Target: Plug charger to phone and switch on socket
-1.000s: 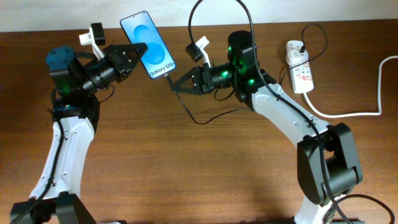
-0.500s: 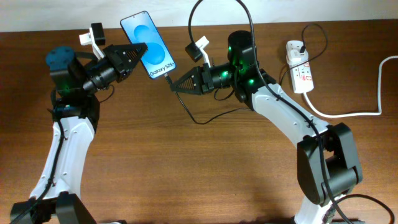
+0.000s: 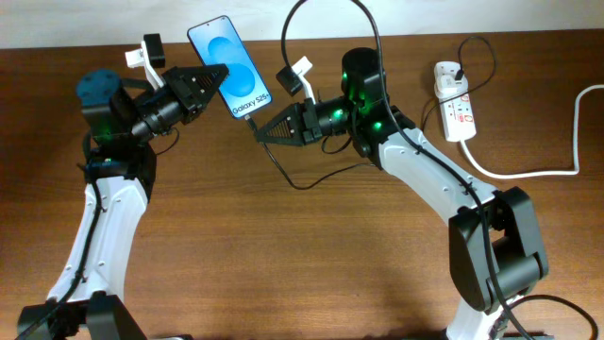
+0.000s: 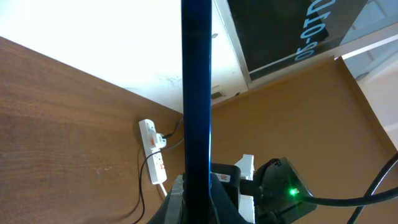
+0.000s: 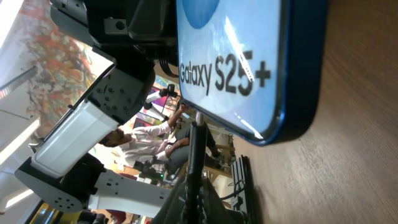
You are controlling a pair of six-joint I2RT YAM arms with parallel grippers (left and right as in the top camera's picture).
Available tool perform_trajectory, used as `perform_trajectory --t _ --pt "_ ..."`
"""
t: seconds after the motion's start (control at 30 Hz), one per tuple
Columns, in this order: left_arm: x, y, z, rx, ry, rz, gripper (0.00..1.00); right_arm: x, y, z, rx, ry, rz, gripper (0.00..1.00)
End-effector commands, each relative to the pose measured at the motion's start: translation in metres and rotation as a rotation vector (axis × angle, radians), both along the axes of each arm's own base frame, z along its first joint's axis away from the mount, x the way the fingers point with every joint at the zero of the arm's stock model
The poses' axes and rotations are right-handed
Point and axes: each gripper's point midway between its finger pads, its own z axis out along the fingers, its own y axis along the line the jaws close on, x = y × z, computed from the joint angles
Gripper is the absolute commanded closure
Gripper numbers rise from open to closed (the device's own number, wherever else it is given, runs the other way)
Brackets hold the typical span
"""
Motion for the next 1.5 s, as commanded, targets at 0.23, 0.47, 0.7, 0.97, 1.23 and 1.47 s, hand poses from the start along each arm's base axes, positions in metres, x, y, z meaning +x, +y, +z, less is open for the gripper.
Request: perform_trajectory --t 0.23,0.47,0.7,0.97,1.23,1.47 --pt "-0.004 0.002 0.005 -0.004 -0.014 -0.025 1.00 0.005 -0.003 -0.002 0.007 -0.031 -0.012 0.96" --pt "-0.005 0.001 0.005 -0.005 -0.014 -0.032 1.00 0.013 -0.009 -0.008 -0.022 0.014 -0.057 0.96" --pt "-0.005 0.001 0.005 -0.005 -0.014 -0.032 1.00 0.017 -0.013 -0.009 -0.026 0.021 -0.070 0.96" --pt "-0.004 0.002 0.005 -0.004 -0.015 -0.028 1.00 0.006 -0.014 -0.006 -0.009 0.028 -0.009 0.96" --pt "-0.003 0.002 0.005 -0.003 -0.014 -0.021 1.00 -0.001 -0.015 -0.004 0.001 0.033 0.032 0.96" --pt "-0.003 0.002 0.005 -0.003 -0.014 -0.021 1.00 -0.001 -0.015 -0.004 0.002 0.032 0.032 0.96"
